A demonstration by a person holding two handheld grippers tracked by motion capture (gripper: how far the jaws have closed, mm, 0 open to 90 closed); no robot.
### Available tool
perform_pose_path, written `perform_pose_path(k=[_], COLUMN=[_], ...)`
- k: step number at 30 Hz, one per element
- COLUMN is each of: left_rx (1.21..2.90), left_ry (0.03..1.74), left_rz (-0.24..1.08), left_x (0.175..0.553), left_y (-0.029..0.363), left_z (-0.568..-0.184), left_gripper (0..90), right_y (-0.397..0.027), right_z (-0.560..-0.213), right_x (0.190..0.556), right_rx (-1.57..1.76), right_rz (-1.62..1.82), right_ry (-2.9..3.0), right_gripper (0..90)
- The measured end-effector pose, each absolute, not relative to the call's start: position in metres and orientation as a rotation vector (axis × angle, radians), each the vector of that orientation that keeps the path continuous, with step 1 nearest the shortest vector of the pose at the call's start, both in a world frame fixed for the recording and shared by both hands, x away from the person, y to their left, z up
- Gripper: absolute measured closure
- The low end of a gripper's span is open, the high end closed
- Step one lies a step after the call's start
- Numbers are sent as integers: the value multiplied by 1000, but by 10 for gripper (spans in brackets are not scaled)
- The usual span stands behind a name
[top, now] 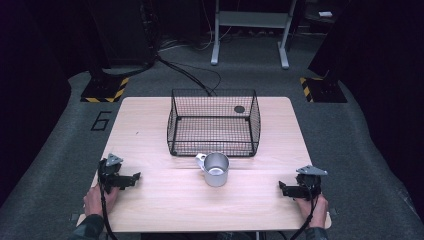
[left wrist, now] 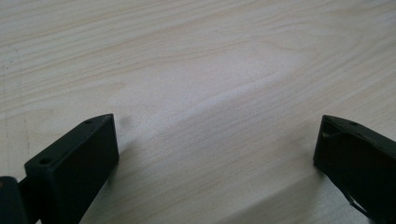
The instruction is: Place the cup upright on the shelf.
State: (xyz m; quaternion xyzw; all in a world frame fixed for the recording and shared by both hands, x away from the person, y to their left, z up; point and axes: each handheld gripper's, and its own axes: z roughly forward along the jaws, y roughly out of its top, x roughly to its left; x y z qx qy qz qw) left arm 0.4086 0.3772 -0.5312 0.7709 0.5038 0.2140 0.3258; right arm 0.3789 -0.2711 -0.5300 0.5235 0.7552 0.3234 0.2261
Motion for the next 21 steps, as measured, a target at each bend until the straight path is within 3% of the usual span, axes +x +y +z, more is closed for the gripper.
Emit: perform_pose_path(k=[21], left_rx=[2021], left_ry=[1321], left_rz=[561], left_x=[409], left_y=[377], left_z=[-531], left_gripper=[0], right_y=[-269], right_z=[-528], right_x=[378], right_rx=[1422], right_rz=[888], right_ry=[2102], right_gripper=[4])
